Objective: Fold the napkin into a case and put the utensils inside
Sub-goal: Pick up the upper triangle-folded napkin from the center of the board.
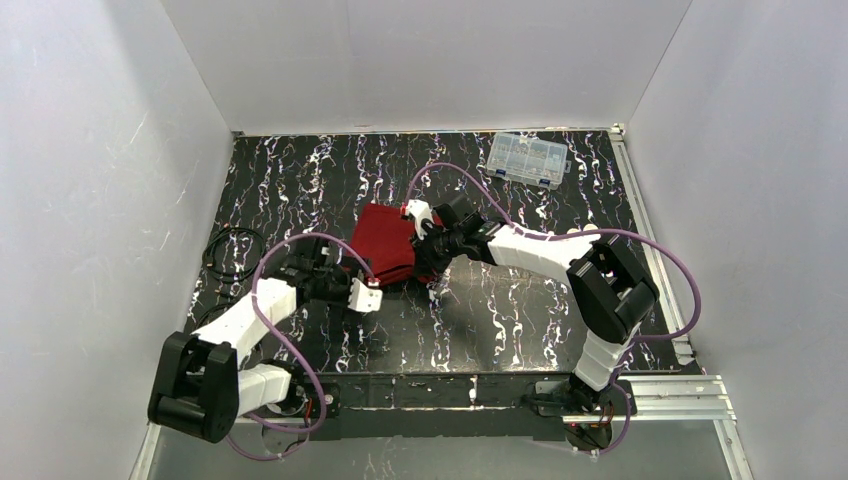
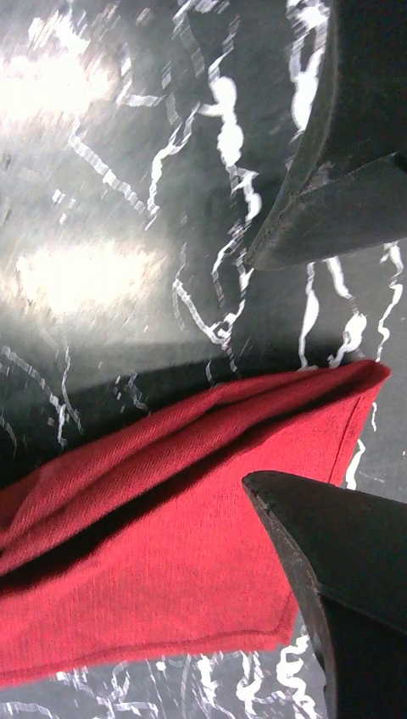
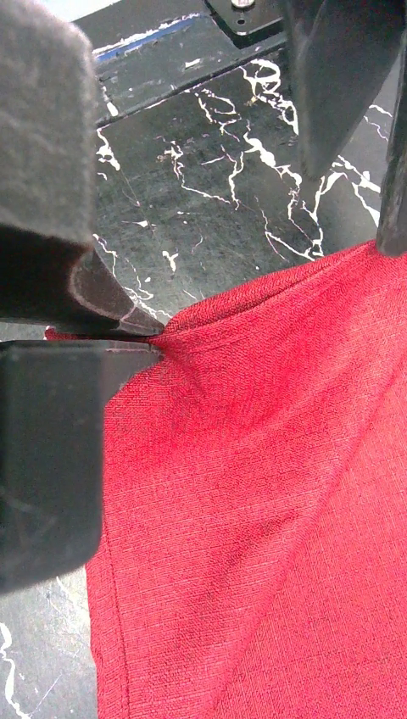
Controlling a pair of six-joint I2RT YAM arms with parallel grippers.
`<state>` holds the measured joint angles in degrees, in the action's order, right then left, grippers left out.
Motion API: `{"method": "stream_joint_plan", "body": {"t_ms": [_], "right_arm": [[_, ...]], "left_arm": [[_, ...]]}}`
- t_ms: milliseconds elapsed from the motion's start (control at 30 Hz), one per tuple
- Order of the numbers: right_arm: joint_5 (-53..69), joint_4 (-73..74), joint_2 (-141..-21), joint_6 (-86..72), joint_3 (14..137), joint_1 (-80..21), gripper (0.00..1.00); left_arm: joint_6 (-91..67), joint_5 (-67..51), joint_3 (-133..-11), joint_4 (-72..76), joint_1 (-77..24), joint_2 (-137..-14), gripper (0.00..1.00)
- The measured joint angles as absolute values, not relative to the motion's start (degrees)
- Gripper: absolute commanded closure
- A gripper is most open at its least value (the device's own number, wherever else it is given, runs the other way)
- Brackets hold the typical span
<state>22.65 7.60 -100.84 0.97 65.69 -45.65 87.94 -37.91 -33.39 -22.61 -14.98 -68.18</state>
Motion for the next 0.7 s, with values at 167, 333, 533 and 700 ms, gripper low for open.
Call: {"method": "stream_joint_plan", "body": {"t_ms": [167,333,533,700], "right_arm": [[22.7,7.6,-100.8,1.0,65.7,-45.6,0.96],[22.7,7.6,-100.8,1.0,65.7,-45.4,0.96],[22.7,7.6,-100.6,1.0,65.7,-45.3,0.97],[22.7,7.7,-100.0,1.0,65.7,-45.2,0.97]], "left_arm": [[75.1,-33.0,-27.8,-8.9,-20.5,-66.9,0.13],[67.2,-29.2,-27.6,-2.1,-23.3,-68.1,0.16],[63.2,-27.1,-27.6,2.1,-24.6,-68.2,0.14],[63.2,-27.3,-27.6,2.7,-25.2,-69.1,0.19]]}}
